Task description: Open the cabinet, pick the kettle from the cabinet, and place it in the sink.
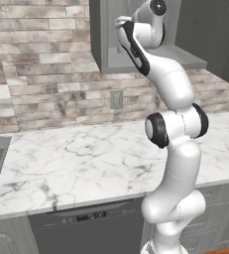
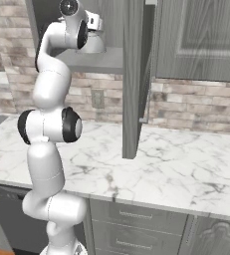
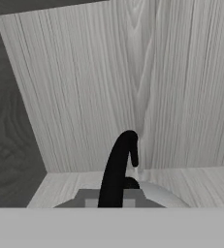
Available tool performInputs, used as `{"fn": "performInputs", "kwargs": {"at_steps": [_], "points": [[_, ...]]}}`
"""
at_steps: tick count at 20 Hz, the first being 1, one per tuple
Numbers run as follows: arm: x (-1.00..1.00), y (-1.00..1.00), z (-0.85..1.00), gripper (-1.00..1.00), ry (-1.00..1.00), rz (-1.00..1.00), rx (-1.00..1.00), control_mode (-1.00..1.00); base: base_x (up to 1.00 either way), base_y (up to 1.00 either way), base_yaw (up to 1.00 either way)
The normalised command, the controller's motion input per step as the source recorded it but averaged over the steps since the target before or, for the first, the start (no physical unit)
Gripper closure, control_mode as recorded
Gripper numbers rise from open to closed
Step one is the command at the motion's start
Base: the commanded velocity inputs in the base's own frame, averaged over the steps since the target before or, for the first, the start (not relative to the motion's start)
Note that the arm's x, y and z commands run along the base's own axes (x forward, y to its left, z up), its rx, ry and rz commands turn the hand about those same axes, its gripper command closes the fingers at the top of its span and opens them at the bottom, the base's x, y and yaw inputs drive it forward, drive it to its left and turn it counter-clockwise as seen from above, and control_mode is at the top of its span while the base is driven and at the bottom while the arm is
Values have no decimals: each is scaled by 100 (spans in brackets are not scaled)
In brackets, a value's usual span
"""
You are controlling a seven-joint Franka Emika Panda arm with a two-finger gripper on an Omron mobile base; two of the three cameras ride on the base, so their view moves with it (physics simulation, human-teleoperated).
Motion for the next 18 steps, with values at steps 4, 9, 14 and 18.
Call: {"fn": "performInputs", "kwargs": {"at_steps": [4, 9, 14, 18], "points": [[-16, 0, -14, 100, 0, 0, 5, -100, 0, 0, 0], [-31, 0, -10, 100, 0, 0, 10, -100, 0, 0, 0], [-44, 0, -12, 100, -1, 0, 12, -100, 0, 0, 0], [-49, 0, -13, 100, -2, 0, 10, -100, 0, 0, 0]]}}
